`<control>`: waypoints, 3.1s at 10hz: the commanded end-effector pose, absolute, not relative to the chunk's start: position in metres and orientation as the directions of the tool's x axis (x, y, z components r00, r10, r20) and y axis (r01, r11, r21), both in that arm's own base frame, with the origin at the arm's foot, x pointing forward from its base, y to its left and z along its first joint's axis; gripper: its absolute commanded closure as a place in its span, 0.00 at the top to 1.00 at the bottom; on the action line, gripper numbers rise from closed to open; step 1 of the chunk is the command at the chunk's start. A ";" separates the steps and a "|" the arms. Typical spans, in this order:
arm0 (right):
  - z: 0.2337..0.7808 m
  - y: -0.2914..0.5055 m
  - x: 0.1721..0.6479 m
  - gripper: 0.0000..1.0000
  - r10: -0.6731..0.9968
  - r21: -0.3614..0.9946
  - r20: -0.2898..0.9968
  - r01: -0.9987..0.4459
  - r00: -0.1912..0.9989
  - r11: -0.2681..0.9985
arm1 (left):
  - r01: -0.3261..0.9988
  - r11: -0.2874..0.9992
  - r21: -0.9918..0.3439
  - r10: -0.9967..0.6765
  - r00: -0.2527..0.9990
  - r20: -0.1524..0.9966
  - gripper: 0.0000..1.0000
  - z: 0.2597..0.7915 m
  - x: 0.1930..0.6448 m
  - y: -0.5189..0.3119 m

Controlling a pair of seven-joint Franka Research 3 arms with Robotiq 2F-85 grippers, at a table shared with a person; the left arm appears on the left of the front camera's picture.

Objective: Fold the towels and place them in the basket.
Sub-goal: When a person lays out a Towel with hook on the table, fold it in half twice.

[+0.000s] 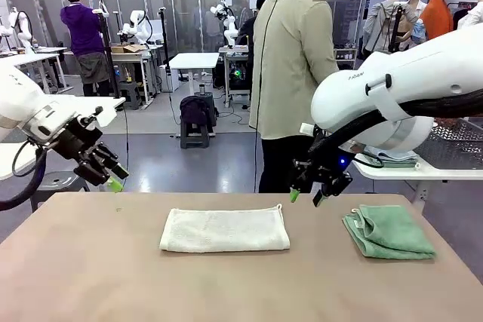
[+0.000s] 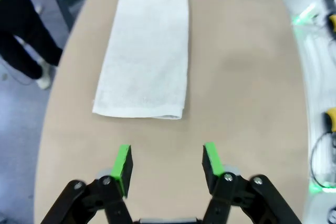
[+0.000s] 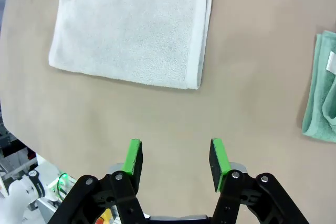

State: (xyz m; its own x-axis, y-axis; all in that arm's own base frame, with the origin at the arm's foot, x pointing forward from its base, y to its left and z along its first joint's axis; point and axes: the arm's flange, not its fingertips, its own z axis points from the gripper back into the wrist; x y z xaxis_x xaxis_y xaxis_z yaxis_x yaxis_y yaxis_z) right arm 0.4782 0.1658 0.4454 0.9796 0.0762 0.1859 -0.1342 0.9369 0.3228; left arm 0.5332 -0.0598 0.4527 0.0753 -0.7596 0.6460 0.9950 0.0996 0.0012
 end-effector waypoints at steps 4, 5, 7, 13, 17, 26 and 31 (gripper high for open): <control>0.450 0.170 0.478 0.65 0.080 0.316 0.158 -0.127 0.984 0.940 | 0.995 0.086 0.056 -0.543 -0.001 0.839 0.69 0.426 0.529 -0.026; 0.450 0.170 0.478 0.65 0.080 0.316 0.158 -0.127 0.984 0.940 | 0.994 0.085 0.067 -0.506 -0.015 0.862 0.69 0.420 0.528 -0.034; 0.450 0.170 0.478 0.65 0.080 0.316 0.158 -0.127 0.984 0.940 | 0.994 0.086 0.074 -0.442 -0.029 0.897 0.69 0.412 0.530 -0.042; 0.418 0.190 0.492 0.65 -0.006 0.256 0.195 -0.045 0.981 0.966 | 0.993 0.105 0.058 -0.471 -0.002 0.882 0.69 0.415 0.531 -0.044; 0.357 0.212 0.528 0.65 -0.078 0.193 0.268 0.025 0.960 0.981 | 0.993 0.105 0.058 -0.471 -0.002 0.882 0.69 0.415 0.531 -0.044; 0.309 0.242 0.572 0.65 -0.130 0.133 0.238 0.100 0.963 0.986 | 0.993 0.105 0.058 -0.471 -0.002 0.882 0.69 0.415 0.531 -0.044; 0.302 0.249 0.575 0.65 -0.148 0.103 0.236 0.126 0.960 0.987 | 0.993 0.105 0.058 -0.471 -0.002 0.882 0.69 0.415 0.531 -0.044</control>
